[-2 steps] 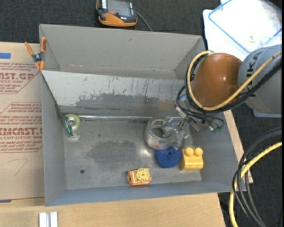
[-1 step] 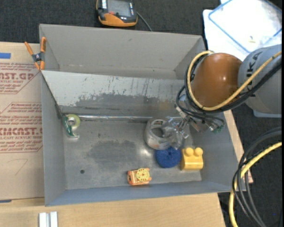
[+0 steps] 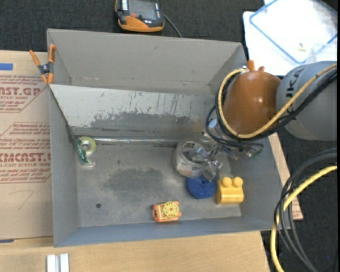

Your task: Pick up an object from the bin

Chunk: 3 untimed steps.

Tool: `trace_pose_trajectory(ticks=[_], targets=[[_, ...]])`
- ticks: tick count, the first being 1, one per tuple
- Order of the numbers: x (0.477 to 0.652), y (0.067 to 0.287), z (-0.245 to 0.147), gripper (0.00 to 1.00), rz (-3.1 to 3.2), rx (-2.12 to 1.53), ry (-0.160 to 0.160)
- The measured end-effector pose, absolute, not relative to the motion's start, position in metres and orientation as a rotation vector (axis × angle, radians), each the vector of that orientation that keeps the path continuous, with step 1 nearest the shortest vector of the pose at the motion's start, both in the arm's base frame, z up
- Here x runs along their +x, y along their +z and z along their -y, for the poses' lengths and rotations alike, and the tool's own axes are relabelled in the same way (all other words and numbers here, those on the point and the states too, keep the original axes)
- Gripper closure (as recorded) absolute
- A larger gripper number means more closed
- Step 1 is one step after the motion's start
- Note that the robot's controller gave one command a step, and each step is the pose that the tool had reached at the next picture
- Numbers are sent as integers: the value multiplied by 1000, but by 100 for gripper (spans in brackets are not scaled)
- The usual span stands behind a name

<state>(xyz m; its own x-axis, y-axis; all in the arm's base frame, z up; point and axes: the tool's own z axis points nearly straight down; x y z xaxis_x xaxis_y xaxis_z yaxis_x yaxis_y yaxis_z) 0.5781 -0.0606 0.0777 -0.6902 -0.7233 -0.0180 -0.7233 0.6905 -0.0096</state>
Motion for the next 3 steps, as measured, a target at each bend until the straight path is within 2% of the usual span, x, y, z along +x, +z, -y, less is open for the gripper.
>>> trace_pose_trajectory(ticks=[1,3], targets=[[586,77,71,100,-3114,-341,8],[586,77,71,100,-3113,-341,7]])
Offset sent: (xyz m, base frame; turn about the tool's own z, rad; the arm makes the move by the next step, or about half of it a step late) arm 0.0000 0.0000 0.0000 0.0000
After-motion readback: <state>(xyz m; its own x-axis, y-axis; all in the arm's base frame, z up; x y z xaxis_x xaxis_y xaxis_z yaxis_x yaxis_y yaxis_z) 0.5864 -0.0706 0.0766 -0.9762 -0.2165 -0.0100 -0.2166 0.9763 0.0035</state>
